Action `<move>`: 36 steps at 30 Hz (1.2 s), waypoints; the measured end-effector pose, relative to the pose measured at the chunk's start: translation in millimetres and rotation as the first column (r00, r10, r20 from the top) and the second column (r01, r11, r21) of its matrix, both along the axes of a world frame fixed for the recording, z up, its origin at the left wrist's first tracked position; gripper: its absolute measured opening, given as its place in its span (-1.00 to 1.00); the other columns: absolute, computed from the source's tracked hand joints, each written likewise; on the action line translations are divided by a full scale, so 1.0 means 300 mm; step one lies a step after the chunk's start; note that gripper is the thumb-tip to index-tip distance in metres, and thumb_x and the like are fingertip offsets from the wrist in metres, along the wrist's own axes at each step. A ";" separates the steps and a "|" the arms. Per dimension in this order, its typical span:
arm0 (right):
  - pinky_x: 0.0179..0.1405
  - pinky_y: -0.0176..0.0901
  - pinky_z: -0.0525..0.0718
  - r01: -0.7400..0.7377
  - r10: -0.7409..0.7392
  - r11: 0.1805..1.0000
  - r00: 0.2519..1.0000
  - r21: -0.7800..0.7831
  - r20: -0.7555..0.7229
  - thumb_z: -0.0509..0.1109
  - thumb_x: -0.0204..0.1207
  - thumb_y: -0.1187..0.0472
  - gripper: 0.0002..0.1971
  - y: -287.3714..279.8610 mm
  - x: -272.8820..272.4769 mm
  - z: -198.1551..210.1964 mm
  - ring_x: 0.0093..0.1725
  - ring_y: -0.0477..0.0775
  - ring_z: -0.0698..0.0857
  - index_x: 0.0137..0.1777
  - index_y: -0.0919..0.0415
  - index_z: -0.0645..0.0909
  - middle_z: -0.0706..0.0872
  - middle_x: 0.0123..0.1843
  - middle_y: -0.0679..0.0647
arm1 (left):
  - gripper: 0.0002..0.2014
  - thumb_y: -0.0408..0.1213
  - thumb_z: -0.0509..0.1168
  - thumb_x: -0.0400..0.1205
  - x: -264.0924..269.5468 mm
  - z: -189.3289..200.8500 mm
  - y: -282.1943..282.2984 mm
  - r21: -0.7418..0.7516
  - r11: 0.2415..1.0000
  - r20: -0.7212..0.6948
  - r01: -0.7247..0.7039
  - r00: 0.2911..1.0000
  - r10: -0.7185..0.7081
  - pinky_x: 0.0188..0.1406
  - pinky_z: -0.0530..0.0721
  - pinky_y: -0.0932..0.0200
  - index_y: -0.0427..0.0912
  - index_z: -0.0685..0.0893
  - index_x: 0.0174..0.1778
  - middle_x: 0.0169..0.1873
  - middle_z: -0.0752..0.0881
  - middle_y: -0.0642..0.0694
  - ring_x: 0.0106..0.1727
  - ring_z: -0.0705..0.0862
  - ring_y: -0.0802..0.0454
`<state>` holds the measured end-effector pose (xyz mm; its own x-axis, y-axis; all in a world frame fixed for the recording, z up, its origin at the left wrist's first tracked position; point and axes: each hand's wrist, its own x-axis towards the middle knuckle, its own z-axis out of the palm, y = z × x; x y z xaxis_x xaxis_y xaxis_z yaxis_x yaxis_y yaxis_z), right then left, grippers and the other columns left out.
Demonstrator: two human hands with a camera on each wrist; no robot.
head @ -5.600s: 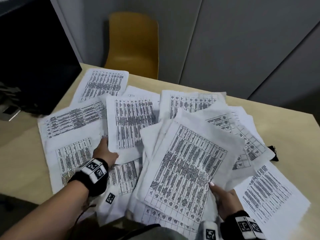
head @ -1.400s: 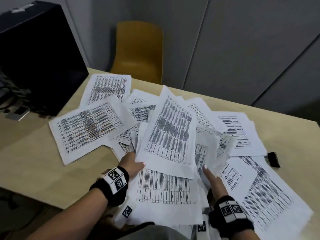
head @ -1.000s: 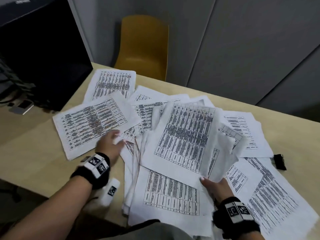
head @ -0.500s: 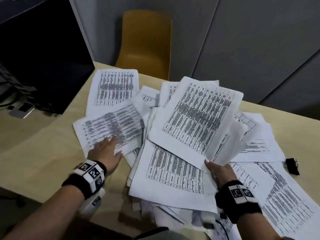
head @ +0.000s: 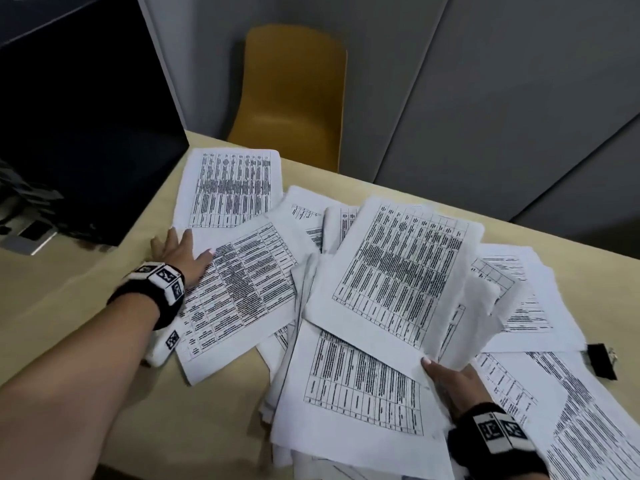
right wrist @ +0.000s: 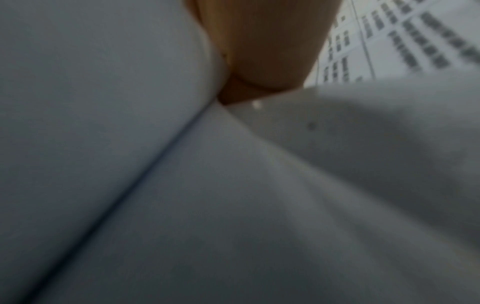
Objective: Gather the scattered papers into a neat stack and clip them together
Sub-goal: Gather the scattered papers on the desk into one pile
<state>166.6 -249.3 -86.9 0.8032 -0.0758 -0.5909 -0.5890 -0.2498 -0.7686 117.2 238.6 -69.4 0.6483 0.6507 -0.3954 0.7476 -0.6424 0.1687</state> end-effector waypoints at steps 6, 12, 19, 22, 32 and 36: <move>0.09 0.03 0.64 0.002 -0.001 0.999 1.000 0.043 -0.022 0.71 -0.47 -0.14 0.07 -0.001 0.002 -0.027 -0.04 0.22 0.74 0.14 0.33 0.54 0.78 -0.07 0.22 | -0.22 0.36 -0.15 0.56 -0.035 0.039 -0.119 -0.052 0.974 -0.082 0.219 0.972 -0.222 0.56 -0.11 -0.32 0.07 -0.17 0.63 0.66 -0.25 -0.01 0.66 -0.26 -0.16; -0.06 -0.03 0.64 -0.036 0.034 0.997 0.999 0.069 0.031 0.73 -0.13 -0.08 -0.23 0.004 0.002 -0.012 -0.19 0.22 0.76 0.05 0.35 0.63 0.84 -0.37 0.08 | -0.27 0.15 0.26 0.53 -0.142 0.049 -0.170 -0.023 0.956 0.154 0.292 0.946 -0.285 0.52 0.23 -0.13 -0.04 0.23 0.59 0.61 0.20 -0.14 0.59 0.17 -0.17; -0.34 -0.21 0.62 -0.014 0.014 1.000 1.000 0.014 0.027 0.52 0.37 0.34 -0.62 -0.001 0.004 -0.007 -0.36 0.15 0.72 0.16 0.44 0.57 0.79 -0.42 0.11 | -0.01 0.13 0.58 0.14 -0.017 0.097 -0.168 -0.104 0.985 0.230 -0.139 0.960 0.160 0.28 0.47 -0.18 -0.12 0.26 0.40 0.32 0.37 -0.34 0.32 0.43 -0.35; -0.22 -0.14 0.64 -0.006 0.006 1.000 1.000 0.018 -0.002 0.53 0.36 0.33 -0.56 -0.001 0.002 -0.008 -0.23 0.19 0.71 0.22 0.43 0.53 0.76 -0.18 0.27 | 0.05 0.05 0.62 0.16 0.021 0.109 -0.221 -0.192 0.972 0.189 -0.135 0.967 0.172 0.28 0.51 -0.09 -0.22 0.22 0.47 0.38 0.39 -0.33 0.34 0.50 -0.33; -0.22 -0.16 0.61 -0.017 0.014 0.998 0.999 0.060 0.041 0.70 0.07 0.09 -0.31 0.009 -0.001 -0.011 -0.20 0.18 0.71 0.16 0.40 0.56 0.76 -0.16 0.25 | -0.62 -0.28 0.45 0.47 -0.068 0.109 -0.322 -0.349 0.927 0.411 -0.137 0.866 0.283 0.00 0.53 0.17 -0.25 0.66 0.20 0.13 0.74 -0.23 -0.01 0.64 -0.12; -0.30 -0.23 0.54 -0.036 0.033 0.998 0.998 0.048 0.055 0.52 0.37 0.37 -0.59 0.020 -0.008 0.026 -0.22 0.14 0.66 0.18 0.45 0.52 0.71 -0.20 0.19 | -0.73 -0.37 0.41 0.50 -0.120 0.119 -0.315 -0.534 0.829 0.392 -0.166 0.820 0.418 0.11 0.59 0.05 -0.30 0.68 0.11 0.06 0.74 -0.25 -0.01 0.68 -0.16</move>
